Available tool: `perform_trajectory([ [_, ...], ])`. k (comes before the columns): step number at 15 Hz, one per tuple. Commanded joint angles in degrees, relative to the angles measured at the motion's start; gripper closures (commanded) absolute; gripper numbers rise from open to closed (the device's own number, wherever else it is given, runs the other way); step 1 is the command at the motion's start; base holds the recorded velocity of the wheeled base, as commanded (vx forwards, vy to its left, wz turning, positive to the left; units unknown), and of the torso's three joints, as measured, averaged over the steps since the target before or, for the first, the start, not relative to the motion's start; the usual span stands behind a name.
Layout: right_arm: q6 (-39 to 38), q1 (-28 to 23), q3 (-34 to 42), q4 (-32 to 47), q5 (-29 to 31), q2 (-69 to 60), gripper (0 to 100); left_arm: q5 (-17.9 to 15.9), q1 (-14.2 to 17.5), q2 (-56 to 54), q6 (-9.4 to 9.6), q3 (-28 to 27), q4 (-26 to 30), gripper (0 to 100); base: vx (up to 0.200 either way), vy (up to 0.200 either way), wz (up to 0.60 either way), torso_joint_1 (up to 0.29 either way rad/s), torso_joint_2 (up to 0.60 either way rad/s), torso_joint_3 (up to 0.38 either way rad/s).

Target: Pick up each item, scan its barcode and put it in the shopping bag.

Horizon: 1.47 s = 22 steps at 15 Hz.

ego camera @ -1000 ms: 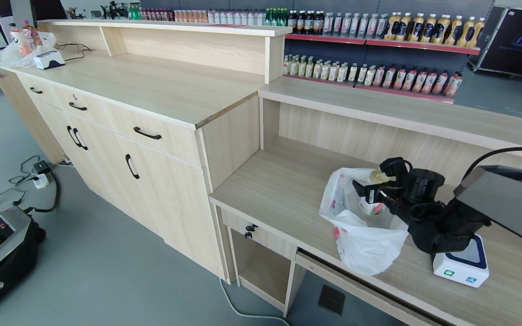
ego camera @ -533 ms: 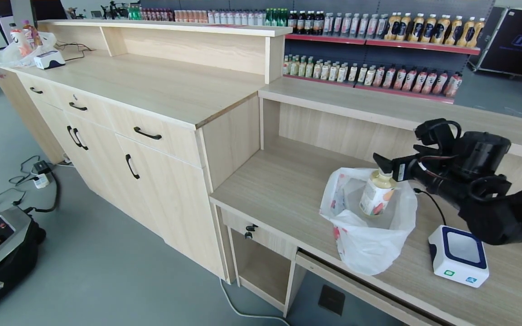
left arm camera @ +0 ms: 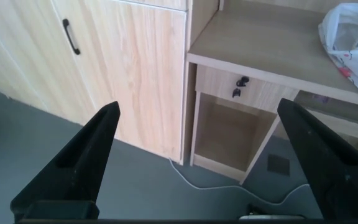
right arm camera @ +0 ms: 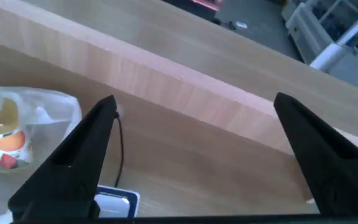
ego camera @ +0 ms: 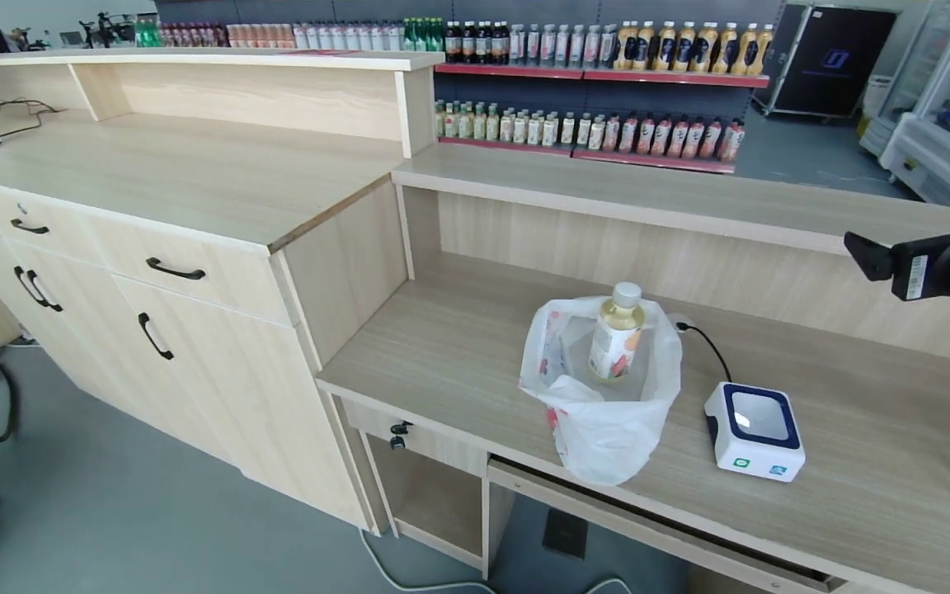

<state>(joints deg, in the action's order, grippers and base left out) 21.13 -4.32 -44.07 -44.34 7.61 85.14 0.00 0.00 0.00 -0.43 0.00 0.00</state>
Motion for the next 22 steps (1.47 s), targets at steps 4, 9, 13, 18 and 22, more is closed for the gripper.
perform_trajectory([
  [4,-2.4,-8.3,-2.5,11.6,5.0,-7.0,0,0.0,0.0,0.0,-0.01,0.0,0.0,0,0.0,0.0,-0.6,0.001,0.0,0.002],
  [9,-7.2,-16.2,6.4,10.5,5.1,-5.7,0,0.0,0.0,0.0,-0.01,0.0,0.0,0,0.0,0.0,-0.6,0.002,0.0,0.005],
  [13,-19.5,-19.2,9.4,0.5,-2.1,5.7,0,0.0,0.0,0.0,-0.01,0.0,0.0,0,0.0,0.0,0.0,0.0,0.0,0.0],
  [18,-10.9,-20.4,9.5,-8.3,-12.4,19.5,0,0.0,0.0,0.0,-0.01,0.0,0.0,0,0.0,0.0,0.0,0.0,0.0,0.0],
  [22,-2.2,-20.1,9.7,-19.5,-16.2,26.7,0,0.0,0.0,0.0,-0.01,0.0,0.0,0,0.0,0.0,0.0,0.0,0.0,0.0],
])
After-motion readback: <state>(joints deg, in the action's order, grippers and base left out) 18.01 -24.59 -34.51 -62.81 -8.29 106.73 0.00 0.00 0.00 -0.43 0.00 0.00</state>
